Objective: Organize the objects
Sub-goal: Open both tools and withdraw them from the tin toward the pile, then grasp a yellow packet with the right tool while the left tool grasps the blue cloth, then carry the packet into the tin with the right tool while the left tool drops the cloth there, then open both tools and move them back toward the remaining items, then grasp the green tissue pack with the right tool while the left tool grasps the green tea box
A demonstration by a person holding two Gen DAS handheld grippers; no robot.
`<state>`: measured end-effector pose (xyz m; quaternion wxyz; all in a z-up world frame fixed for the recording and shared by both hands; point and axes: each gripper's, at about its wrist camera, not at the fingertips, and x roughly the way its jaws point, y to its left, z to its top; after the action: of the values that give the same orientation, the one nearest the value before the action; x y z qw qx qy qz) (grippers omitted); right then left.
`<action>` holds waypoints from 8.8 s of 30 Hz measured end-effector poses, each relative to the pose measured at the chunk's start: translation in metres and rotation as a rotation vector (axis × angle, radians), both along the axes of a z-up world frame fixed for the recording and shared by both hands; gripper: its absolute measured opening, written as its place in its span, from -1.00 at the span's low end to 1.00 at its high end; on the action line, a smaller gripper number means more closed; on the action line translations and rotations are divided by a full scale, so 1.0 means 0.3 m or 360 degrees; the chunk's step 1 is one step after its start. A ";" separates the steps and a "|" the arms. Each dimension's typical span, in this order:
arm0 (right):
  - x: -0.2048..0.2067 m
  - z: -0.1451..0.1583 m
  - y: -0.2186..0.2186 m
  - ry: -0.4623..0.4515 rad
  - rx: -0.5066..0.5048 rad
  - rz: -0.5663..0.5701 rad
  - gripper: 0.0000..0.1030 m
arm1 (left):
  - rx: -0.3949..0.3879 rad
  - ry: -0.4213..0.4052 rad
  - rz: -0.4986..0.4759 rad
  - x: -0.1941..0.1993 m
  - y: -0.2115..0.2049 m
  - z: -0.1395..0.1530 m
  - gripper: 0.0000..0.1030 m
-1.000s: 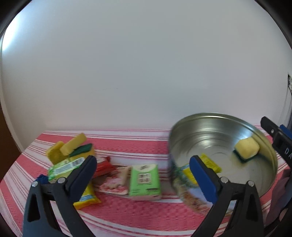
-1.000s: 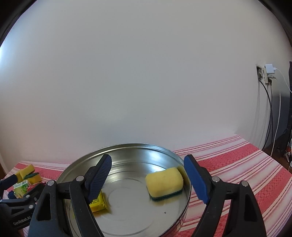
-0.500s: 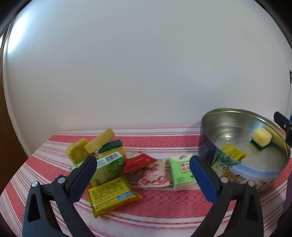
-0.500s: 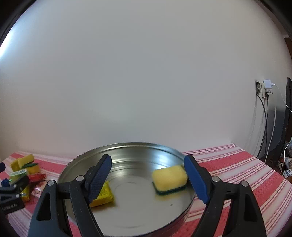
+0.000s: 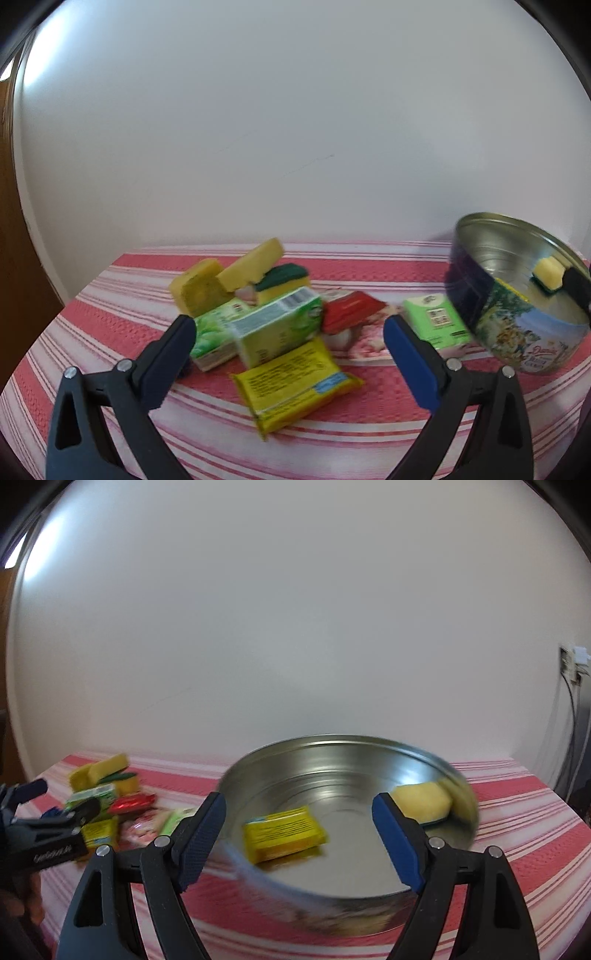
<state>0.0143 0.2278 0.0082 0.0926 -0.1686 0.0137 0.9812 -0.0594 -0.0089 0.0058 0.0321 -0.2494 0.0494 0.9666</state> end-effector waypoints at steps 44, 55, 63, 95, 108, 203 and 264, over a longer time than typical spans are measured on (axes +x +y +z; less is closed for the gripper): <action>-0.340 -0.195 -0.681 -0.0884 -0.0005 0.0740 0.46 | 0.0055 -0.0396 0.0028 -0.156 -0.466 -0.080 0.99; -0.185 -0.185 -0.557 -0.0837 -0.0097 0.0789 0.45 | -0.0035 -0.0530 0.0060 -0.196 -0.430 -0.138 0.89; -0.150 -0.182 -0.533 -0.0792 -0.0122 0.0758 0.45 | 0.0110 -0.0645 0.0008 -0.224 -0.439 -0.167 0.16; -0.068 0.013 -0.271 -0.0200 -0.0062 0.0348 0.45 | 0.0387 -0.0067 -0.0006 -0.049 -0.392 -0.006 -0.40; -0.039 0.034 -0.072 -0.0141 -0.0111 0.0164 0.45 | 0.0400 -0.0074 -0.0250 0.011 -0.088 0.037 -0.40; 0.096 0.019 0.400 0.0258 -0.0041 -0.0396 0.59 | 0.0102 0.0201 -0.0198 0.057 0.457 0.095 0.99; 0.015 -0.049 -0.230 -0.0131 -0.0160 0.0202 0.61 | 0.0148 -0.0420 -0.0302 -0.236 -0.081 -0.113 0.23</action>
<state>0.0189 0.1590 -0.0067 0.0221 -0.2137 0.0483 0.9754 -0.1302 -0.0333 -0.0281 0.1409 -0.3668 0.0232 0.9193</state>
